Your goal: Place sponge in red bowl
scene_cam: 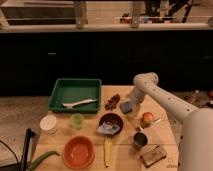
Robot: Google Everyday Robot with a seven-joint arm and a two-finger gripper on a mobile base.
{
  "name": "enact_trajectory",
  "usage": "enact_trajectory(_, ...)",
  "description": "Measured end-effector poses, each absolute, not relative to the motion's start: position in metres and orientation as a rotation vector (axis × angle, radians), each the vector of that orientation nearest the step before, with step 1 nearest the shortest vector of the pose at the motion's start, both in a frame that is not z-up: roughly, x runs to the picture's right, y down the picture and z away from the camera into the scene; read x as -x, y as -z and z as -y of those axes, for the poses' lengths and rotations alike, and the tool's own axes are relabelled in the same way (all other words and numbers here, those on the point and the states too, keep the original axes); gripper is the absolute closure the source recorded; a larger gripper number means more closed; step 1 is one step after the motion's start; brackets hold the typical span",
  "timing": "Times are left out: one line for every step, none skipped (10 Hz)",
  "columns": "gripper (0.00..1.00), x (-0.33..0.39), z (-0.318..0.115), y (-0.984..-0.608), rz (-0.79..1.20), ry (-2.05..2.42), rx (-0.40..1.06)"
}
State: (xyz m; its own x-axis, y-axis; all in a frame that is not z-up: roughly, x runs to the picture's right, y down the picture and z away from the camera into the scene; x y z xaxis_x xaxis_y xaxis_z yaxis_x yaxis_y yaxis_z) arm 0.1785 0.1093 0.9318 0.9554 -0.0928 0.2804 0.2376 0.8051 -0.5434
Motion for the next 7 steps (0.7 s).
enact_trajectory(0.38, -0.1793, -0.1112, -0.9330, 0.246, 0.179, 0.612)
enact_trajectory(0.46, -0.1796, -0.1120, -0.9340, 0.248, 0.178, 0.610)
enact_trajectory(0.58, -0.1812, -0.1139, -0.9351, 0.250, 0.175, 0.608)
enact_trajectory(0.67, -0.1829, -0.1155, -0.9356, 0.252, 0.172, 0.607)
enact_trajectory(0.78, -0.1846, -0.1174, -0.9351, 0.255, 0.165, 0.608)
enact_trajectory(0.88, -0.1863, -0.1181, -0.9349, 0.254, 0.164, 0.605)
enact_trajectory(0.96, -0.1888, -0.1175, -0.9337, 0.252, 0.163, 0.598)
